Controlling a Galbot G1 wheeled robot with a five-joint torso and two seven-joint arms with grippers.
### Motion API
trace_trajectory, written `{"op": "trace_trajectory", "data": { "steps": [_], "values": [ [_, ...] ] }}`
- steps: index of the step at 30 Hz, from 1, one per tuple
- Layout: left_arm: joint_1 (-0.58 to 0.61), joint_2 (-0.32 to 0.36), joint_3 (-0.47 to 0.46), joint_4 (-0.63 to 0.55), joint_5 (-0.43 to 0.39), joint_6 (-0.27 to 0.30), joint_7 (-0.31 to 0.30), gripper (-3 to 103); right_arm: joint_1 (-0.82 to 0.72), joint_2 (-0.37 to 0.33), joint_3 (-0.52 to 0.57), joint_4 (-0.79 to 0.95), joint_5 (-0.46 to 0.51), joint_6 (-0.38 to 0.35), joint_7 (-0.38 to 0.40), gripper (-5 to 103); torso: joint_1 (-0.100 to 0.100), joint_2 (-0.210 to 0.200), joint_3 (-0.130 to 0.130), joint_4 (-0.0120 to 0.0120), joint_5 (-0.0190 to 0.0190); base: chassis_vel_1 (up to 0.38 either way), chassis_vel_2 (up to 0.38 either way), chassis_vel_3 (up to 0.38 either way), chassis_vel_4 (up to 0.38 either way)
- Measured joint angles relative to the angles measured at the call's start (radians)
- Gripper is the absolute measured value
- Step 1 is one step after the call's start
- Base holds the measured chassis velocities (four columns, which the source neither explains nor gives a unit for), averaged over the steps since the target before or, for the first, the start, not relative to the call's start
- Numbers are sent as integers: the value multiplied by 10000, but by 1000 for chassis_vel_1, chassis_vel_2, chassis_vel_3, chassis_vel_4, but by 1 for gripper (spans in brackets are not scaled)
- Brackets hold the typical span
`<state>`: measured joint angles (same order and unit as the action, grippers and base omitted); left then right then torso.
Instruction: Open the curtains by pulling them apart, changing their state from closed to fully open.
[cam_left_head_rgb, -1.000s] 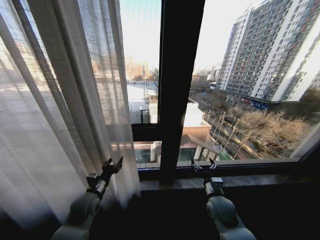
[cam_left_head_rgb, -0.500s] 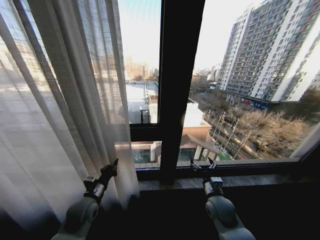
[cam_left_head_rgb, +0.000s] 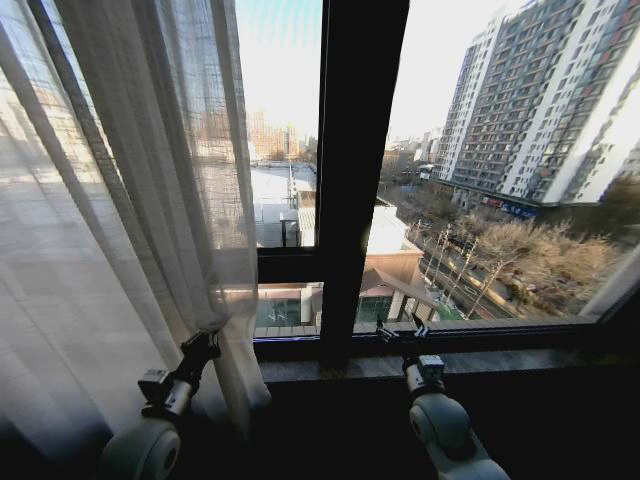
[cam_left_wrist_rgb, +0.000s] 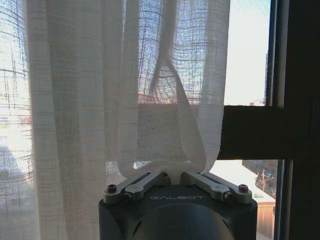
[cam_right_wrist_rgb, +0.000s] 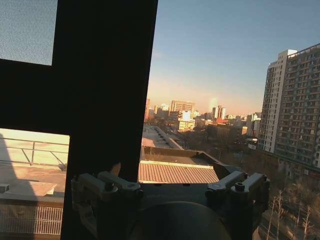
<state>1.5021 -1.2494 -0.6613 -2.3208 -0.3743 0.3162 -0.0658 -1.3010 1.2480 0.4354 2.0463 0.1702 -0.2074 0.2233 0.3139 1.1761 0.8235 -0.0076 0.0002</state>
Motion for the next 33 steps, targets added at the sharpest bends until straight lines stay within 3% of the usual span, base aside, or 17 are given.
{"op": "trace_trajectory", "data": {
  "steps": [17, 33],
  "values": [
    [445, -138, -139, -395, 12, 34, -224, 0, -123, -129, -364, 495, -411, -91, -189, 100, 0, 0, 0, -1, 0, 39, 43, -36, -38],
    [582, -259, -165, -546, 75, -21, -232, 0, -256, -127, -315, 706, -377, -85, -177, 100, -3, 2, 0, -1, 2, 261, 278, -266, -273]
  ]
}}
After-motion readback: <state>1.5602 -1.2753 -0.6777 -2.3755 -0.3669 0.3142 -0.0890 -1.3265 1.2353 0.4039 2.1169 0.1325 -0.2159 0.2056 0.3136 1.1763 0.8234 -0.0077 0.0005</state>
